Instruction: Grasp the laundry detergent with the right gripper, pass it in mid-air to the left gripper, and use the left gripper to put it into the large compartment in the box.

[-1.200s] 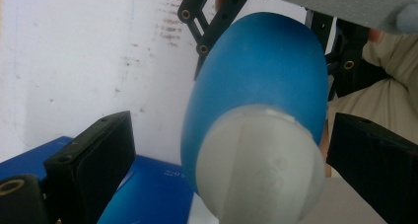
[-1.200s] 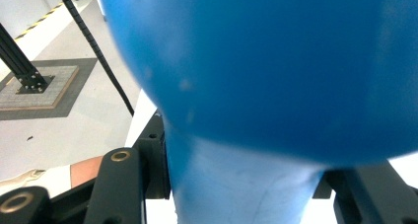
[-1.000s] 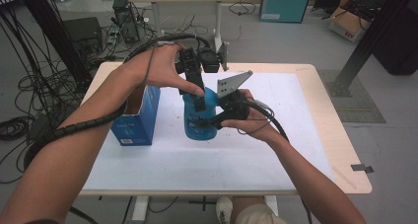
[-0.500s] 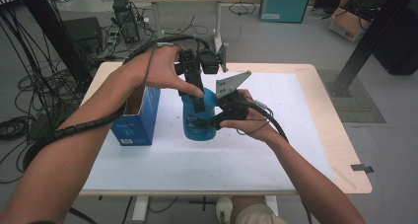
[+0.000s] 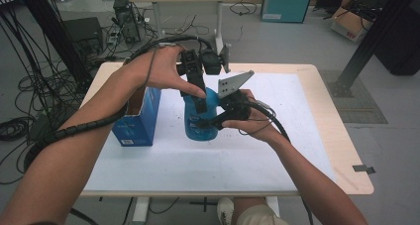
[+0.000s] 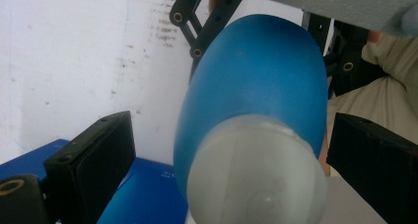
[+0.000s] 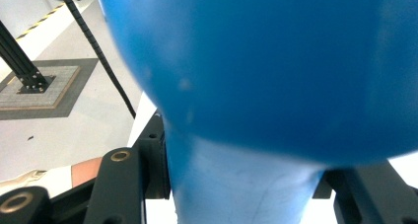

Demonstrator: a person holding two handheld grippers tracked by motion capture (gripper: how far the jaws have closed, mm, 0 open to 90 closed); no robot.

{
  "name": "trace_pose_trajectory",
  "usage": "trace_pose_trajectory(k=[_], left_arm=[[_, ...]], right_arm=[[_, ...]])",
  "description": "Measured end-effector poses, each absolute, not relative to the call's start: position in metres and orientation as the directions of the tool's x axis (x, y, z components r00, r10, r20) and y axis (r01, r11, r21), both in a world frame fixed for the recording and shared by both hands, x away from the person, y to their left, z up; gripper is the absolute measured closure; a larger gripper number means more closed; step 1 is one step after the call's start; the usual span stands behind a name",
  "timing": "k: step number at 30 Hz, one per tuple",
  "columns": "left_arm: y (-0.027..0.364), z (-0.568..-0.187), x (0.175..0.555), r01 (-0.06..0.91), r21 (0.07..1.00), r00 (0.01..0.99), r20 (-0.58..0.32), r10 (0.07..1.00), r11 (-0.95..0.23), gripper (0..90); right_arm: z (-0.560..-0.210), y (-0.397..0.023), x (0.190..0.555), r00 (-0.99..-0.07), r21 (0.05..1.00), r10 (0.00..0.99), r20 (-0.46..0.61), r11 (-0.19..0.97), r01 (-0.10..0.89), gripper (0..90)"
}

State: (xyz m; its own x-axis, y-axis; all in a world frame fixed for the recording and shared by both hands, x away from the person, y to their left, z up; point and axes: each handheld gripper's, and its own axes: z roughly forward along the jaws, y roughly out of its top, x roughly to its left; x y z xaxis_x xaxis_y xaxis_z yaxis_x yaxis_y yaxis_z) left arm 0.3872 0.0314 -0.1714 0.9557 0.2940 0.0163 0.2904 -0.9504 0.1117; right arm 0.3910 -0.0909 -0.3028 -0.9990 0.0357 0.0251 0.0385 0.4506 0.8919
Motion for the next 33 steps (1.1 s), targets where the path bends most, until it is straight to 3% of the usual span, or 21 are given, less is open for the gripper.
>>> trace_pose_trajectory(k=[33], left_arm=[[0.0261, -0.1764, 0.3863, 0.272, 0.092, 0.962, -0.003, 0.273, -0.958, 4.7]], right_arm=[[-0.3000, -0.0945, 0.3912, -1.000, 0.892, 0.018, 0.014, 0.451, 0.021, 44.0]])
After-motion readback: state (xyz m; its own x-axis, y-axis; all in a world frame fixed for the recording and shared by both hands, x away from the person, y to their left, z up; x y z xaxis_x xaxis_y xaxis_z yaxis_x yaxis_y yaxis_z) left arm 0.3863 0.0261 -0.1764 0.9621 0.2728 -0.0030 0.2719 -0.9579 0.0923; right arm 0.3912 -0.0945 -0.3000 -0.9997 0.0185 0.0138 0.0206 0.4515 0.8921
